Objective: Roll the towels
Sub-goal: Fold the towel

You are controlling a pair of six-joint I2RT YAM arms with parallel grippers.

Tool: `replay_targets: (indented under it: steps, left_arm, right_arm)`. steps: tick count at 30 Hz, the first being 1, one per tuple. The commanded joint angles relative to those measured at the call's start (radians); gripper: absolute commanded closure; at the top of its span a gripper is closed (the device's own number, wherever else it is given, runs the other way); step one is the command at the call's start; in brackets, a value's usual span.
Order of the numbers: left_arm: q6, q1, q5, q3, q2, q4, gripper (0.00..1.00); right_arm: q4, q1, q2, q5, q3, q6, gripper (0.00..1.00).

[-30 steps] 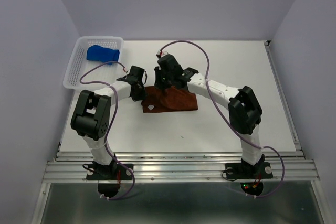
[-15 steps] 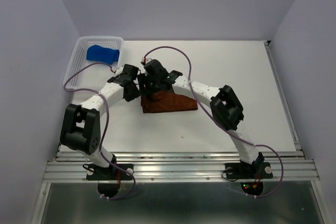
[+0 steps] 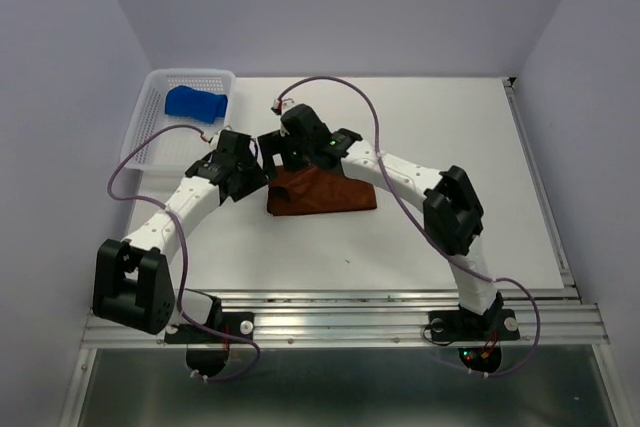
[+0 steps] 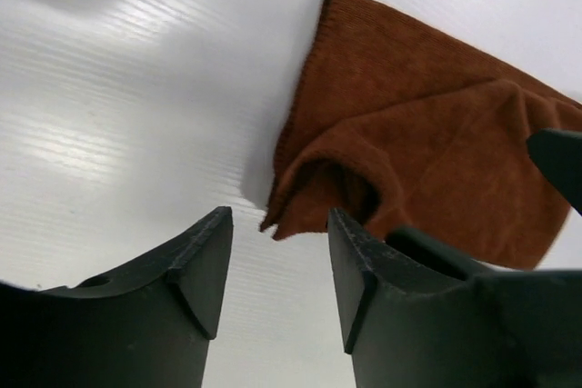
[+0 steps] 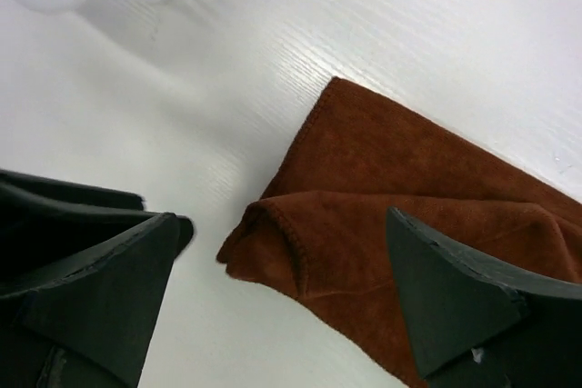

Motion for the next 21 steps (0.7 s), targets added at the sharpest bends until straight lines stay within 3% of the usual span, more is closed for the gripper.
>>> replay_targets:
  steps: [1,4,5,8,14,19,21]
  left_arm:
    - [0.056,-0.026,0.123,-0.004,-0.078,0.086,0.41]
    - [0.078,-0.096,0.14,0.027,-0.067,0.094,0.29]
    - [0.084,-0.119,0.162,0.045,-0.058,0.092,0.13]
    - [0.092,-0.211,0.179,0.056,-0.017,0.091,0.05]
    - [0.043,-0.256,0.137,0.031,0.069,0.086,0.05]
    - [0.027,-0.258,0.033,0.105,0.168,0.059,0.21]
    - [0.026,-0.258,0.01,0.123,0.184,0.065,0.22]
  right_arm:
    - [0.038,-0.02,-0.204,0.061,-0.098,0.042,0.0]
    - [0.041,-0.06,-0.316,0.149,-0.256,0.092,0.0]
    - [0.045,-0.071,-0.344,0.158,-0.3,0.098,0.0]
    - [0.056,-0.115,-0.454,0.175,-0.479,0.129,0.0]
    - [0.059,-0.163,-0.579,0.172,-0.684,0.143,0.0]
    - [0.064,-0.163,-0.637,0.174,-0.745,0.128,0.0]
    - [0.064,-0.163,-0.651,0.174,-0.765,0.123,0.0]
